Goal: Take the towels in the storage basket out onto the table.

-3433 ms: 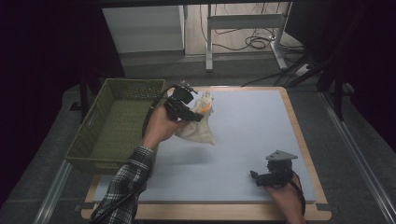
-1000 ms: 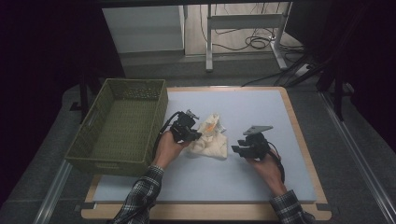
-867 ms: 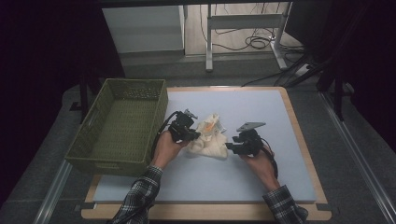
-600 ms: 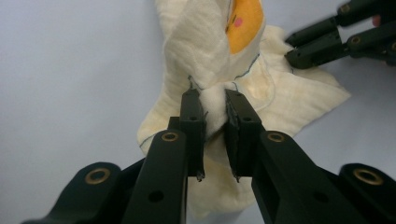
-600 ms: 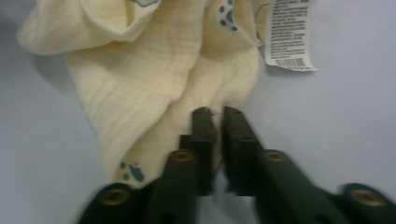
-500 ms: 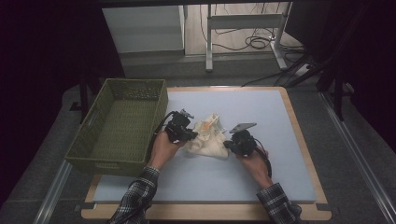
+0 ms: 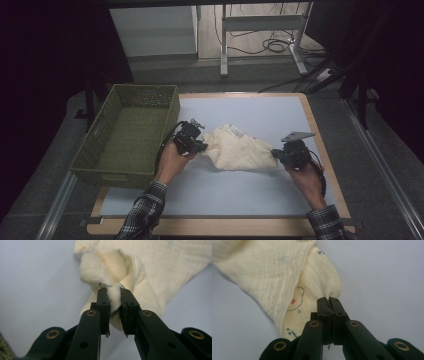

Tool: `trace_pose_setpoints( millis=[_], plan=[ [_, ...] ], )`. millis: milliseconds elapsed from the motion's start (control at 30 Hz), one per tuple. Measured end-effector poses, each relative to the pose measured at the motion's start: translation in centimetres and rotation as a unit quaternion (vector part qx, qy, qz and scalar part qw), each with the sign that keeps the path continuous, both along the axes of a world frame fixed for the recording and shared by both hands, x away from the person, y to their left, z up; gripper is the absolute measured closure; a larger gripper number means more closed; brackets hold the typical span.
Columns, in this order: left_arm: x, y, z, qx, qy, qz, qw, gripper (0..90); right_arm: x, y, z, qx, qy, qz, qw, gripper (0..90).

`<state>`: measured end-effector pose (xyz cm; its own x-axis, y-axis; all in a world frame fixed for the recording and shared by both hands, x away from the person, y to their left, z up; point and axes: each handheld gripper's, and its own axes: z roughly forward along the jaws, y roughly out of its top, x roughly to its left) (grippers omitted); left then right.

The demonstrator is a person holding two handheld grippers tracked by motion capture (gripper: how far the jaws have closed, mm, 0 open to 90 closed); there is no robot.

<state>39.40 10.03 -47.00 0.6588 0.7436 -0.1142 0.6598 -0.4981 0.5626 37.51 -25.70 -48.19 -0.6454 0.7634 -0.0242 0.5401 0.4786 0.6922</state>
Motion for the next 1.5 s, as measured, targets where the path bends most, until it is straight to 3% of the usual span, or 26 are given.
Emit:
trace_pose_setpoints(
  millis=[33,67,100,167,333,467,633,800,933,967,1033,1167,1333,1367,1500],
  plan=[
    [-0.1,-0.1,-0.2,0.002,0.003,-0.001,1.0000,75.6,0.1,-0.8,-0.5,-0.006,0.012,-0.008,0.9999,88.0],
    [-0.1,-0.2,-0.2,0.004,0.004,-0.002,1.0000,70.2,0.3,-1.7,-1.3,-0.005,0.028,-0.016,0.9995,85.6],
    [-0.3,-0.4,-0.2,0.013,-0.004,0.003,0.9999,66.4,0.3,-2.1,-1.7,-0.005,0.032,-0.019,0.9993,80.0],
    [-0.3,-0.4,0.1,0.015,-0.010,0.008,0.9998,61.3,0.2,-2.6,-1.8,-0.006,0.023,-0.027,0.9993,74.4],
    [-0.6,-0.4,1.2,0.011,-0.026,0.013,0.9995,54.7,0.3,-2.6,-0.8,0.007,0.014,-0.023,0.9996,72.1],
    [-0.7,-0.5,1.4,0.007,-0.031,0.011,0.9994,52.7,0.7,-1.4,-0.2,0.019,0.017,-0.005,0.9997,70.9],
    [-0.7,-0.3,0.3,0.005,-0.019,0.014,0.9997,50.3,2.8,1.4,-1.1,0.028,0.030,0.020,0.9989,69.9],
    [-0.6,0.3,-0.2,-0.001,-0.014,0.019,0.9997,47.7,4.0,2.7,-1.7,0.034,0.035,0.025,0.9985,69.3],
    [-0.7,0.2,-0.2,-0.014,-0.015,0.018,0.9996,46.3,5.1,4.1,-2.1,0.023,0.039,0.025,0.9986,69.0],
    [-0.7,0.0,-0.2,-0.015,-0.014,0.015,0.9997,46.3,5.5,4.9,-2.5,0.006,0.043,0.026,0.9987,79.9],
    [-0.7,-0.1,-0.2,-0.014,-0.014,0.012,0.9997,46.4,5.3,5.3,-2.7,-0.009,0.034,0.029,0.9990,88.7],
    [-0.7,-0.1,-0.2,-0.016,-0.014,0.012,0.9997,46.5,4.3,5.6,-2.0,-0.007,0.022,0.049,0.9985,89.5],
    [-0.5,-0.1,-0.2,-0.027,-0.015,0.014,0.9994,46.4,2.8,5.1,-0.6,0.019,0.017,0.067,0.9974,89.5],
    [-0.4,-0.2,-0.2,-0.030,-0.014,0.013,0.9994,46.3,1.8,4.6,0.0,0.029,0.014,0.077,0.9965,89.4],
    [-0.1,-0.6,0.0,-0.036,-0.015,0.011,0.9992,45.3,0.3,3.9,0.3,0.032,0.013,0.089,0.9954,89.4]
  ],
)
